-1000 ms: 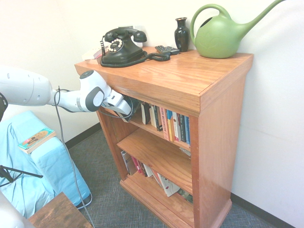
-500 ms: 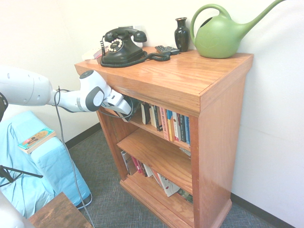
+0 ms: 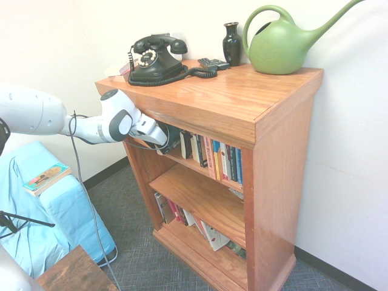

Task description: Put the book on the shelf

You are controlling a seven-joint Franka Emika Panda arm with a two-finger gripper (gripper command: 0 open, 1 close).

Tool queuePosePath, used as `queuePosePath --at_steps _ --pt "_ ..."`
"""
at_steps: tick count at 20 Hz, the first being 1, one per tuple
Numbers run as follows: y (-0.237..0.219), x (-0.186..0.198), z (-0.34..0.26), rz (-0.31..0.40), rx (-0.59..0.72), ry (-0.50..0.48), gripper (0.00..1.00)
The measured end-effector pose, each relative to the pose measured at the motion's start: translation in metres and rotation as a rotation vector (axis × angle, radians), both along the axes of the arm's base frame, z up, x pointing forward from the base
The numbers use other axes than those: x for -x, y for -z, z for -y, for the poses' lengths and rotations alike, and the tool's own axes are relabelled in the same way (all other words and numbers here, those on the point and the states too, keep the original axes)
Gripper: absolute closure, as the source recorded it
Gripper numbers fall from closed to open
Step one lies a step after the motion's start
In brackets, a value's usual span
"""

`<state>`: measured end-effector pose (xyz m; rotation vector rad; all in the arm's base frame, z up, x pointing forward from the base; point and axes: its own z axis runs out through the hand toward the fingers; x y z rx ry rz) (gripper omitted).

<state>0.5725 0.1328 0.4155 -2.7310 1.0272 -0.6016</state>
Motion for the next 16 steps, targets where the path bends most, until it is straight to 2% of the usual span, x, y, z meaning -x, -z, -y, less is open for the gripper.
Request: queuePosePath --at_steps 10,13,16 --pt "-0.007 0.003 -0.012 0.014 0.013 -0.016 0.0" --pt "-0.008 0.013 -0.004 -0.039 0.017 0.011 0.0" --pt "-0.012 0.042 0.011 -0.098 0.02 0.033 0.0"
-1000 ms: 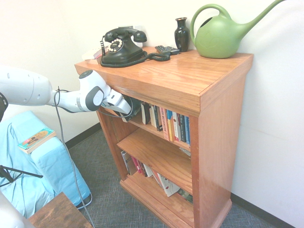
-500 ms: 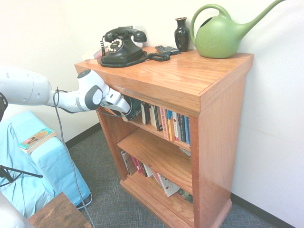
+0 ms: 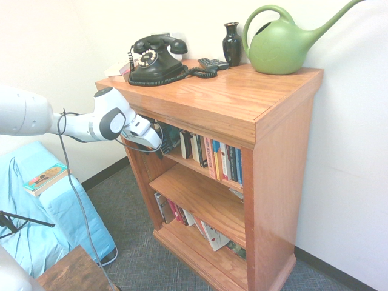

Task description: Put the book on the shelf

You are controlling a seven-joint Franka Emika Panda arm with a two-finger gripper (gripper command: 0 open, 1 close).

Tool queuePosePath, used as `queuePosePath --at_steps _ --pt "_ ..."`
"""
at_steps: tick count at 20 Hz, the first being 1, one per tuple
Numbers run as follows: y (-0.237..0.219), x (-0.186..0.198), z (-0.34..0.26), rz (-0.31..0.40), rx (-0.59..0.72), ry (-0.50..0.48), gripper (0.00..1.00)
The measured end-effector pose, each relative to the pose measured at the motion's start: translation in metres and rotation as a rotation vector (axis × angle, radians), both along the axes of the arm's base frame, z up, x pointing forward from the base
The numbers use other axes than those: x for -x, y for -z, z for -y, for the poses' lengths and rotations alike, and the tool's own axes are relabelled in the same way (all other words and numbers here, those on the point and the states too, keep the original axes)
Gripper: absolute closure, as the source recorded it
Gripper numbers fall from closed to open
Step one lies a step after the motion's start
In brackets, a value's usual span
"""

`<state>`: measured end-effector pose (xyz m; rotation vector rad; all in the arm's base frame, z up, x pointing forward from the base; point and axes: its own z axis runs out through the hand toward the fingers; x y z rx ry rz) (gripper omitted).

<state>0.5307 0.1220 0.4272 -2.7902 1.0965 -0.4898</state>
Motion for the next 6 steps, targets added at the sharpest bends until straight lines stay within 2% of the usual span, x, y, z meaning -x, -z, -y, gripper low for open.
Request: queuePosePath --at_steps 6 --pt "0.017 0.076 0.026 -0.081 0.021 -0.003 0.0"
